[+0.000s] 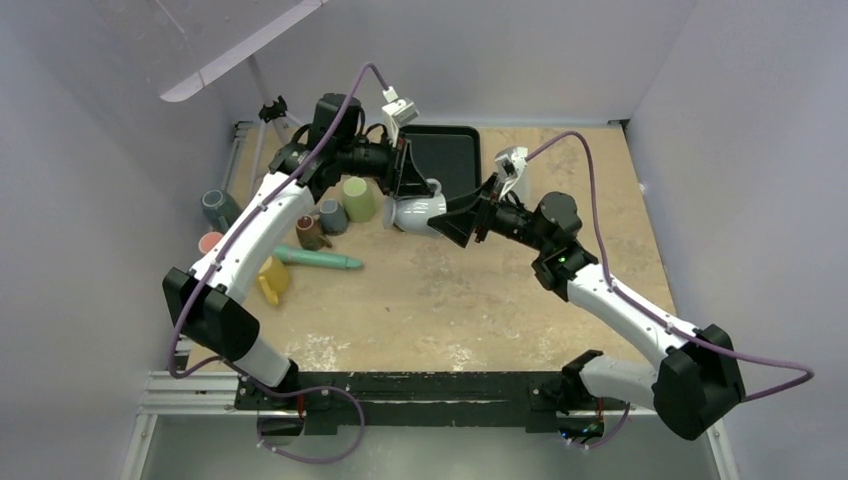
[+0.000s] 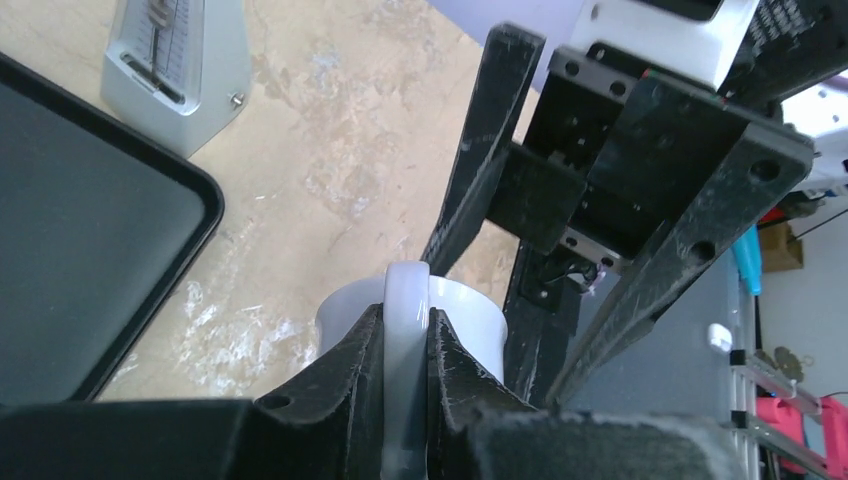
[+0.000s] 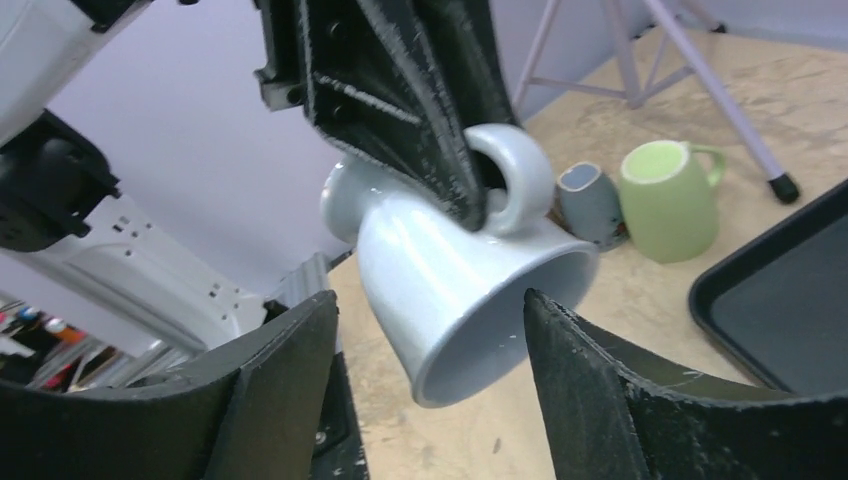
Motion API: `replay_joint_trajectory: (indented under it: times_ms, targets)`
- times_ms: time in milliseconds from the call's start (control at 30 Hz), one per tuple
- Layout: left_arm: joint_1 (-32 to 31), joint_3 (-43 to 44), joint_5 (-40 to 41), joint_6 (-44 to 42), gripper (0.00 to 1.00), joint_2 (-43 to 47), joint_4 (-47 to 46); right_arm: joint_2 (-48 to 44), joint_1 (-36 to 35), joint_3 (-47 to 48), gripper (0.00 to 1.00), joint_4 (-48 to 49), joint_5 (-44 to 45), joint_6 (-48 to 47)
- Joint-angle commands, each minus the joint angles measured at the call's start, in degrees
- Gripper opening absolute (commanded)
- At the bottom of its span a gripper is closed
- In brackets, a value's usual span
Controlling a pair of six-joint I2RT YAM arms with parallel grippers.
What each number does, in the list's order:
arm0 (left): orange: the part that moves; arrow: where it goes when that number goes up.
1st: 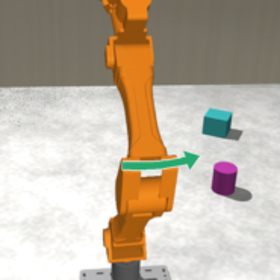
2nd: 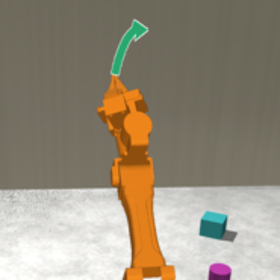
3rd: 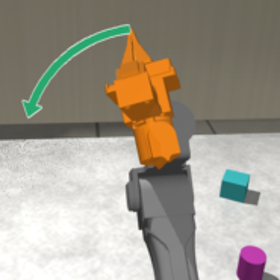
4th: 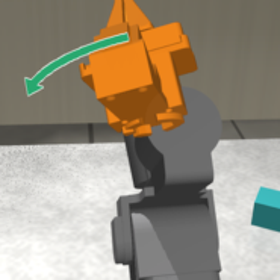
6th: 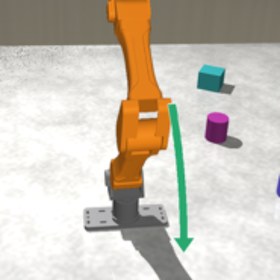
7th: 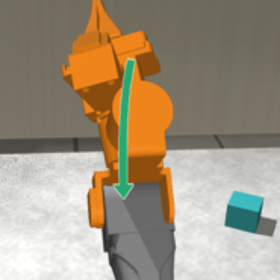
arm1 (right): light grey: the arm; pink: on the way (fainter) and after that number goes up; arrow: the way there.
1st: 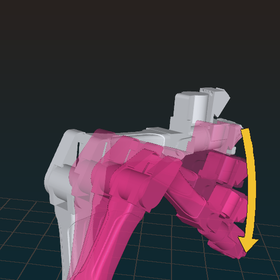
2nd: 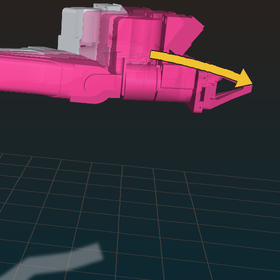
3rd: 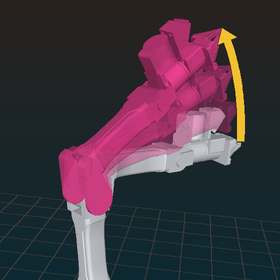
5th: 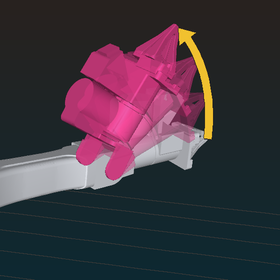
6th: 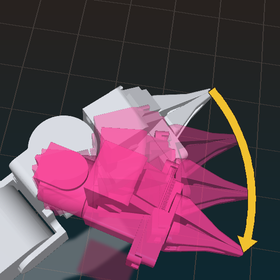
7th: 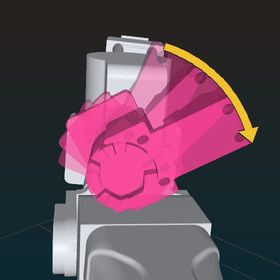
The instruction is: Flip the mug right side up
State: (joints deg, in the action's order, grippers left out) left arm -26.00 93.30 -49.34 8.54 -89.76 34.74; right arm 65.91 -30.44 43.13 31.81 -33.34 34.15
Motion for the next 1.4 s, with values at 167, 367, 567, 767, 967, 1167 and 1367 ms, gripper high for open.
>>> replay_joint_trajectory:
  times_ms: [167, 367, 567, 767, 967, 1167, 1367]
  targets:
    - [-0.2, 3.1, -4.8, 9.8, 0.00, -1.1, -9.6, 6.4, -2.6, 6.5, 0.36, 8.8, -6.4, 7.4]
    - [1.1, 4.4, 5.4, 4.1, 0.23, -0.2, -2.1, 10.4, -2.5, 22.9, 0.00, -17.8, 5.5, -10.0]
    - [5.5, 7.4, 22.6, -2.2, 1.00, 1.3, 6.2, 24.5, -2.4, 47.3, 0.00, -49.2, 22.8, -28.4]
    - [8.3, 5.6, 39.6, -13.1, 1.00, 4.6, 10.1, 47.8, -2.4, 79.0, 0.00, -69.8, 39.4, -41.5]
    - [9.4, -0.1, 43.7, -18.7, 1.00, 5.6, 11.1, 65.5, -1.9, 98.4, 0.00, -70.3, 51.3, -49.7]
    - [11.1, -1.6, 41.9, -19.2, 1.00, 3.8, 10.7, 70.9, 0.0, 95.6, 0.00, -57.6, 56.4, -57.1]
    - [11.6, -2.2, 40.7, -20.0, 1.00, 3.0, 11.0, 75.4, 3.1, 96.6, 0.00, -56.9, 56.2, -61.7]
